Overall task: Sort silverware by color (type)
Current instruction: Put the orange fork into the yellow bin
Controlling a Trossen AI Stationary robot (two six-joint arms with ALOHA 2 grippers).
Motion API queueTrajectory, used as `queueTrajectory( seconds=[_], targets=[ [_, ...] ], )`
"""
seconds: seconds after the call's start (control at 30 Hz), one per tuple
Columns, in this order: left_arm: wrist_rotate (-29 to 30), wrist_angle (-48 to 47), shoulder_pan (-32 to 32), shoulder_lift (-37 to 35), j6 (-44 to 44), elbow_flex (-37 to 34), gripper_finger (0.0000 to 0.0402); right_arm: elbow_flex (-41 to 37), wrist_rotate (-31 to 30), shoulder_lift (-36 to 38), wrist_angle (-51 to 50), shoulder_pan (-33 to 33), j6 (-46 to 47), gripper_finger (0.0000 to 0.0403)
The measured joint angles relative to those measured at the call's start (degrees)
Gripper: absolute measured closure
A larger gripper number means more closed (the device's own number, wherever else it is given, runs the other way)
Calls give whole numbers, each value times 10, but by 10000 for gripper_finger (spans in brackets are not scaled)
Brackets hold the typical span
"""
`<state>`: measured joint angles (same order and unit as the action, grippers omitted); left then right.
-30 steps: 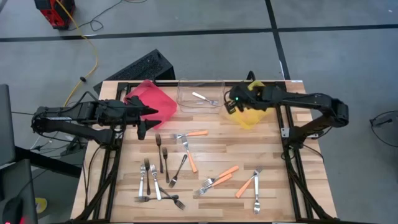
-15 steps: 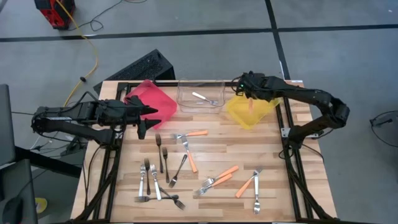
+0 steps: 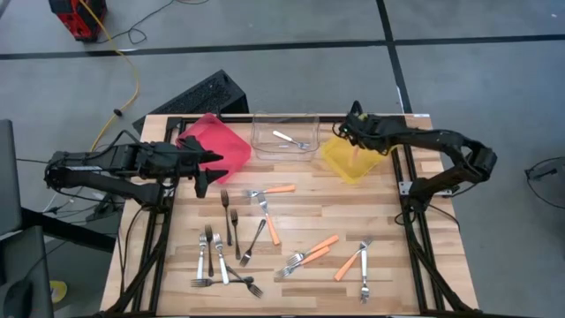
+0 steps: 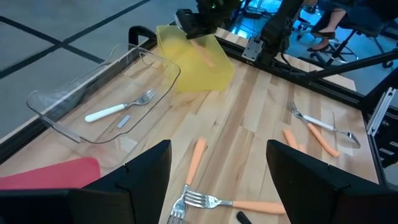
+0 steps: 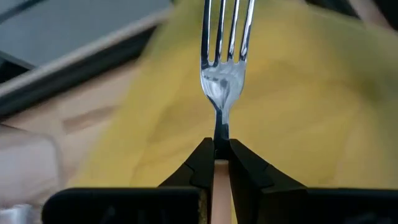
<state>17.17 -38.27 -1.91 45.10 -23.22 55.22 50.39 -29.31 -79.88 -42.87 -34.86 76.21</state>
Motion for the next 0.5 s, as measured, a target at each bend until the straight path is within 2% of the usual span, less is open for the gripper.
queueTrajectory(
  seconds=[0.5],
  targets=[
    [11,-3,0,0,4,0,155,-68,10,-1,68,-17,5,349]
  ],
)
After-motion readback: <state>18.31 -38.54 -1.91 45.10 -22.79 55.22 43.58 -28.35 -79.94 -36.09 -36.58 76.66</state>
